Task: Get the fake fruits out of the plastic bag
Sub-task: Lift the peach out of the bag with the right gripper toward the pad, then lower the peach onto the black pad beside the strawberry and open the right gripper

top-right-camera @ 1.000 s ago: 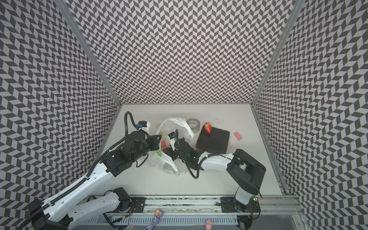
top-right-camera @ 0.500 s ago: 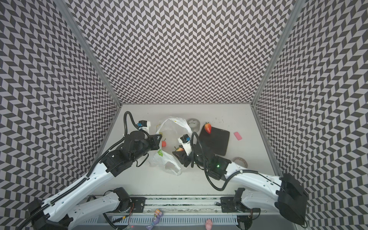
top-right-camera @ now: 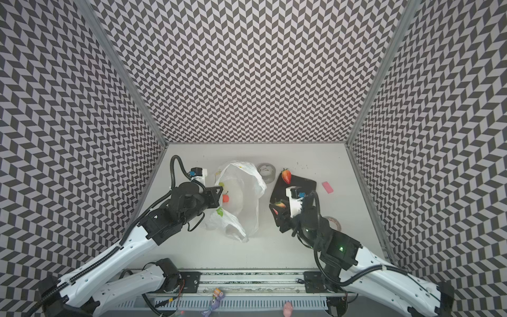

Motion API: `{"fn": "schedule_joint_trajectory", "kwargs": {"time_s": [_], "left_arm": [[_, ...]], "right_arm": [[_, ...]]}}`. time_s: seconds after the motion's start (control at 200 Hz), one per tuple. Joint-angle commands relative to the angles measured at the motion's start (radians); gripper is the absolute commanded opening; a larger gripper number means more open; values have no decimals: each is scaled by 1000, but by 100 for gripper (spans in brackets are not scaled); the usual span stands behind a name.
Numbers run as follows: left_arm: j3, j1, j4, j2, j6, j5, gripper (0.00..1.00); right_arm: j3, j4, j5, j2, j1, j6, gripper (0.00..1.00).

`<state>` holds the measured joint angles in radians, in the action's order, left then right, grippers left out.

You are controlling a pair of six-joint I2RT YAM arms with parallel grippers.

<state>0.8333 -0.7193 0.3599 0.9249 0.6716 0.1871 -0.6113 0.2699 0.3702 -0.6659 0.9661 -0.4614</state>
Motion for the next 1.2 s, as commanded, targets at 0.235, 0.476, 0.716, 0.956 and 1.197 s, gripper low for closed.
{"fn": "schedule_joint_trajectory", "kwargs": {"time_s": [0.235,0.476,0.716,0.956,1.197], "left_arm": [[-5,4,-16,-27,-3,-1,0],[-13,3,-36,-28,-1,-32,0],[-17,2,-39,-30,-1,-39,0],[-19,2,-38,-32,-7,-41,0],[-17,3,-34,-35,-8,-43,0]], "right_arm": [[52,-240,-9,-254,-406,-192,28],[-24,-506,-89,-610,-621,-161,28],[-162,-599,-153,-898,-702,-125,27],[-265,-592,-210,-1074,-744,-139,29],[-289,-593,-218,-1158,-744,-157,31]]}}
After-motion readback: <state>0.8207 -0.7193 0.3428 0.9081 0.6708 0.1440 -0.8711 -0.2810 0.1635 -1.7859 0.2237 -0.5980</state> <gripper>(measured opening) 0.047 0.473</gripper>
